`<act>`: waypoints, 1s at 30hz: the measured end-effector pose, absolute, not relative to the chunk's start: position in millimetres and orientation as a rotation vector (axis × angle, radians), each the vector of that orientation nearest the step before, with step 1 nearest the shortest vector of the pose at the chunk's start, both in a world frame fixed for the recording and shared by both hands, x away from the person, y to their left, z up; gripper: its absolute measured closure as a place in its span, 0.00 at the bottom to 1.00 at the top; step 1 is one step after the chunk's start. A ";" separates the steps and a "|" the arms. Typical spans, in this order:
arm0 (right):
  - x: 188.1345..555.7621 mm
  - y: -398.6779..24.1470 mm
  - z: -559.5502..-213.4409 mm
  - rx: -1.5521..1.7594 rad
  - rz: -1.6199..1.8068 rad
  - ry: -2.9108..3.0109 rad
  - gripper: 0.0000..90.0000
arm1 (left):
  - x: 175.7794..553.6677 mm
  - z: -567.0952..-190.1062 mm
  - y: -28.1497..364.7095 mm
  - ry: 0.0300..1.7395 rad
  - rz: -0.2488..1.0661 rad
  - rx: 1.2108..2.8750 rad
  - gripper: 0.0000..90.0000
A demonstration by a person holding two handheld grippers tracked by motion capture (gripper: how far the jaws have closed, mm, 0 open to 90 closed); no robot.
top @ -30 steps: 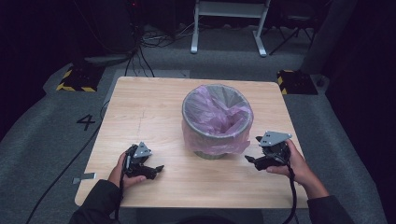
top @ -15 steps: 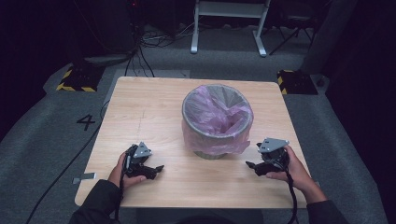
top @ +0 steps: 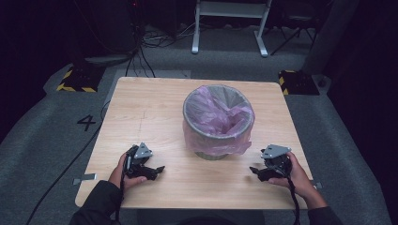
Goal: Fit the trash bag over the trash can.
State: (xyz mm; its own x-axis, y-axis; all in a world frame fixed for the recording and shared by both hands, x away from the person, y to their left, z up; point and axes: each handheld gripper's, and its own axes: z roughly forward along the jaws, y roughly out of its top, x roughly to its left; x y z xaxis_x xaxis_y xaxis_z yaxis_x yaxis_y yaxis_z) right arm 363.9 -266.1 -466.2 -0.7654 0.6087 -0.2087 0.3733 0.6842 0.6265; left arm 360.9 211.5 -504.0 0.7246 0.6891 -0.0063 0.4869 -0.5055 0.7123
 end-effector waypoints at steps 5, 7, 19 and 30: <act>362.8 -273.8 -475.2 0.797 0.798 2.484 0.20 | 361.0 -504.0 211.5 0.885 0.363 2.208 0.17; 362.1 -277.5 -477.7 0.814 0.800 2.475 0.20 | 361.0 -504.0 211.6 0.884 0.363 2.208 0.17; 356.6 -309.3 -493.5 0.977 0.888 2.403 0.20 | 360.7 -504.1 211.4 0.886 0.364 2.207 0.17; 355.4 -339.4 -502.9 1.174 0.993 2.306 0.16 | 360.8 -504.0 211.5 0.886 0.363 2.208 0.17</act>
State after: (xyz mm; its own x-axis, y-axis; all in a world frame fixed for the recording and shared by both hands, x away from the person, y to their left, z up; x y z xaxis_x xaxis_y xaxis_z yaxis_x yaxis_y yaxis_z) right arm 355.4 -339.4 -502.9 -0.5855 0.8106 -0.0073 0.5516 0.4049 0.7293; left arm 360.8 211.5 -504.0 0.7243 0.6895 -0.0057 0.4870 -0.5057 0.7121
